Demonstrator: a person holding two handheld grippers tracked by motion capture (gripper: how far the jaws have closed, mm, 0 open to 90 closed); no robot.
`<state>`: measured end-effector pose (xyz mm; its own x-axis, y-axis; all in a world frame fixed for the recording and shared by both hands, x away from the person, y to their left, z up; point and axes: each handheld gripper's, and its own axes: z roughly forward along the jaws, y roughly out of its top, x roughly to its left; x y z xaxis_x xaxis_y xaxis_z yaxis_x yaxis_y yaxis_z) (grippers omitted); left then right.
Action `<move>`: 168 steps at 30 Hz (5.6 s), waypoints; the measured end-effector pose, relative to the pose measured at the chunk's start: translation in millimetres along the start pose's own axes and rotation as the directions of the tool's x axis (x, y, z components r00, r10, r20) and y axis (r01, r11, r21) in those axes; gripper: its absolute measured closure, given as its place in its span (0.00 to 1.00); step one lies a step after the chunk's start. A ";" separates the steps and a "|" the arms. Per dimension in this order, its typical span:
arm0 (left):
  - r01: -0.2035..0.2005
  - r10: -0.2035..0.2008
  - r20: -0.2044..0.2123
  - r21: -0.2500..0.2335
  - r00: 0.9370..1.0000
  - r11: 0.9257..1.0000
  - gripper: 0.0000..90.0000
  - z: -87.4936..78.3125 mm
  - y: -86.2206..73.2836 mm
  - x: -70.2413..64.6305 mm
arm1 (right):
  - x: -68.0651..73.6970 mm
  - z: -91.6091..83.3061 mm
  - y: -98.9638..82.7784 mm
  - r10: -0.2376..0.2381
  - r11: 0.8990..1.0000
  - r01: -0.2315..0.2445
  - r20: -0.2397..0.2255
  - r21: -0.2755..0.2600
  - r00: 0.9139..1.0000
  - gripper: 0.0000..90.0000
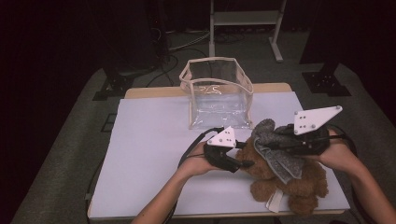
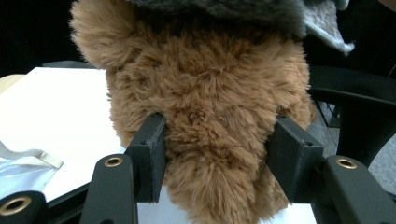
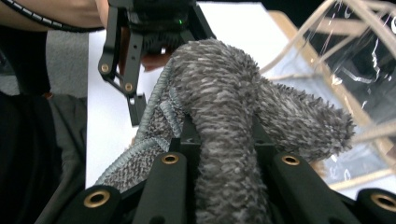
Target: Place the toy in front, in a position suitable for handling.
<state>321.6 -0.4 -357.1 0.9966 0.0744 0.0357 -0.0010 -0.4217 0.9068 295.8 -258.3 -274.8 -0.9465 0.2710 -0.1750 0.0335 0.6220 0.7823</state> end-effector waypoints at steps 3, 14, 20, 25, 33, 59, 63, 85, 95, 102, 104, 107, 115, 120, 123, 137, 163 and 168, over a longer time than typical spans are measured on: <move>0.006 -0.006 0.012 -0.018 1.000 1.000 0.48 1.6 0.7 -1.4 | -6.5 -7.1 -3.6 0.029 0.999 -0.029 0.001 0.019 1.000 0.82; -0.034 0.035 0.022 -0.041 0.999 0.999 0.48 9.2 14.1 -10.8 | -9.7 12.1 29.7 -0.033 0.992 0.040 -0.063 0.120 0.998 0.82; -0.039 0.039 0.018 -0.033 0.999 0.999 0.48 9.5 14.9 -10.9 | -14.4 -14.5 8.2 0.027 0.998 -0.025 -0.031 0.064 0.999 0.82; -0.035 0.035 0.025 -0.036 0.999 0.999 0.48 10.4 15.5 -10.7 | -9.5 -4.2 14.8 0.004 0.998 -0.001 -0.060 0.057 0.998 0.82; -0.036 0.036 0.015 -0.011 0.999 0.999 0.48 7.8 9.8 -7.9 | -9.3 -5.7 5.2 0.016 1.000 -0.014 -0.060 0.026 0.998 0.82; 0.024 -0.021 -0.040 0.080 0.999 0.996 0.45 -22.2 -34.3 -4.1 | -6.8 8.6 -102.0 0.225 0.974 -0.225 -0.007 0.016 0.974 0.81; 0.010 -0.007 -0.034 0.073 0.999 0.997 0.44 -21.1 -27.8 -5.4 | 2.7 29.8 -91.1 0.183 0.983 -0.182 -0.025 0.038 0.983 0.81; -0.047 0.046 0.006 0.138 0.999 0.989 0.43 -8.0 -24.0 -12.4 | 21.8 -14.0 -123.1 0.225 0.974 -0.224 0.033 -0.012 0.974 0.81; -0.086 0.085 0.010 0.163 0.996 0.983 0.41 -10.8 -22.1 -16.9 | 17.0 29.4 -102.8 0.183 0.983 -0.183 -0.031 -0.010 0.983 0.81; -0.121 0.128 -0.020 0.221 0.992 0.968 0.45 0.0 -25.0 -15.6 | 13.9 19.4 -96.3 0.172 0.984 -0.172 0.000 -0.037 0.985 0.81; -0.127 0.136 -0.022 0.231 0.990 0.965 0.46 3.1 -23.0 -15.6 | 14.4 7.1 -99.1 0.183 0.981 -0.182 0.013 -0.064 0.983 0.81; -0.128 0.137 -0.022 0.236 0.990 0.963 0.46 3.8 -22.0 -15.0 | 16.4 -14.3 -110.9 0.208 0.976 -0.204 0.054 -0.072 0.977 0.81; -0.119 0.126 -0.017 0.228 0.992 0.966 0.46 2.1 -22.7 -12.5 | 31.3 -39.2 -150.8 0.277 0.961 -0.273 0.093 -0.051 0.956 0.81; -0.116 0.123 -0.019 0.223 0.992 0.968 0.46 2.0 -22.8 -11.9 | 45.6 -39.1 -174.4 0.319 0.947 -0.316 0.077 -0.052 0.945 0.81; -0.107 0.114 -0.023 0.220 0.993 0.970 0.45 1.5 -22.2 -11.6 | 50.6 -30.0 -181.5 0.338 0.940 -0.334 0.066 -0.070 0.939 0.81; -0.028 0.058 -0.114 0.253 0.992 0.967 0.43 -52.3 -43.1 -3.2 | 9.0 51.6 -131.3 0.254 0.965 -0.256 -0.033 -0.063 0.967 0.81; 0.002 0.033 -0.178 0.194 0.984 0.981 0.40 -105.5 -49.9 -5.1 | -12.6 45.6 -128.3 0.281 0.958 -0.281 0.003 -0.061 0.960 0.80; 0.027 0.009 -0.203 0.174 0.979 0.984 0.39 -119.1 -56.2 -5.7 | -14.7 27.9 -155.5 0.337 0.941 -0.337 0.086 -0.012 0.938 0.78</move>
<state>306.2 130.5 -358.1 0.9591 0.2523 0.1285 0.0401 -0.5704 0.8204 313.5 -338.5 -410.6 -0.8485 0.5269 0.0484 0.3472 0.4855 0.8023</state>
